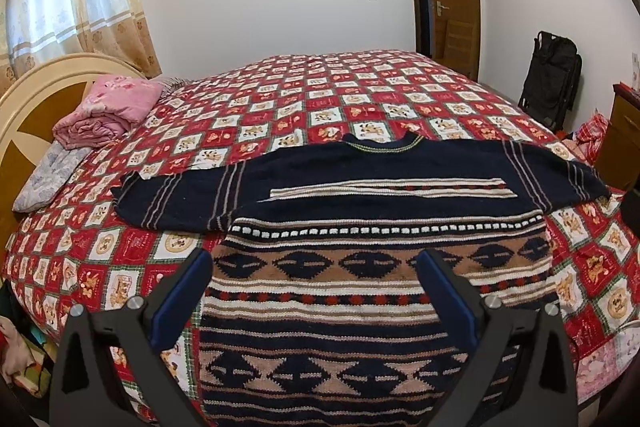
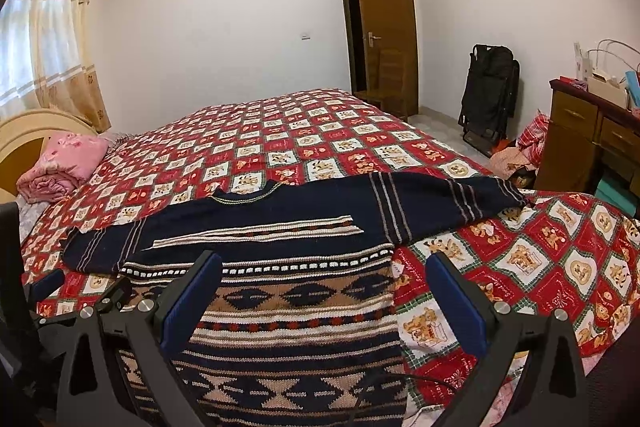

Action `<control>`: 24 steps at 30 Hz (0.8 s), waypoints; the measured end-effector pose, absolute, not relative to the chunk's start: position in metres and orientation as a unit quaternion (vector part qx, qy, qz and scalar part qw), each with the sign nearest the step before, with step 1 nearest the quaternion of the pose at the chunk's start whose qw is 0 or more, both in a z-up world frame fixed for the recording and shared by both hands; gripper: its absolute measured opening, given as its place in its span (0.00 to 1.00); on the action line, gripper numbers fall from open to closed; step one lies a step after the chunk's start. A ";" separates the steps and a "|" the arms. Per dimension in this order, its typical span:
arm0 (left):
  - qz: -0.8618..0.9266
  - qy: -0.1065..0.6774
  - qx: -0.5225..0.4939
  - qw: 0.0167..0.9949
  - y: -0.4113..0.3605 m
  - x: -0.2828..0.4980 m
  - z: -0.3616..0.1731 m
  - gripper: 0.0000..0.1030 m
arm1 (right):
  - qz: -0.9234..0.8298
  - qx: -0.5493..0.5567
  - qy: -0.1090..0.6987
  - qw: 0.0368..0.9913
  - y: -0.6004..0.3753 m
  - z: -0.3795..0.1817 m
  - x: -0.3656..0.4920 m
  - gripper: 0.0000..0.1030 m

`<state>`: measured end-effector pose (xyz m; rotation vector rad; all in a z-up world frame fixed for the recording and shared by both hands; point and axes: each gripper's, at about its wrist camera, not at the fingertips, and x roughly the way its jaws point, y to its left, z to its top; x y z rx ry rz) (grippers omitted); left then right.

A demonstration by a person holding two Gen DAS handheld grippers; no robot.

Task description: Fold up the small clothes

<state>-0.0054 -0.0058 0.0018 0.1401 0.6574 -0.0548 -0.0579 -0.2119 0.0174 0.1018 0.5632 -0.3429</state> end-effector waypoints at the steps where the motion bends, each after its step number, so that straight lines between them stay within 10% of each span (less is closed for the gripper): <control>1: -0.027 0.323 0.069 0.944 -0.006 -0.006 0.002 1.00 | -0.169 0.048 0.276 0.945 -0.211 0.017 -0.058 0.99; 24: -0.032 0.313 0.086 0.945 -0.019 -0.013 -0.003 1.00 | -0.168 0.047 0.310 0.934 -0.208 -0.002 -0.048 0.99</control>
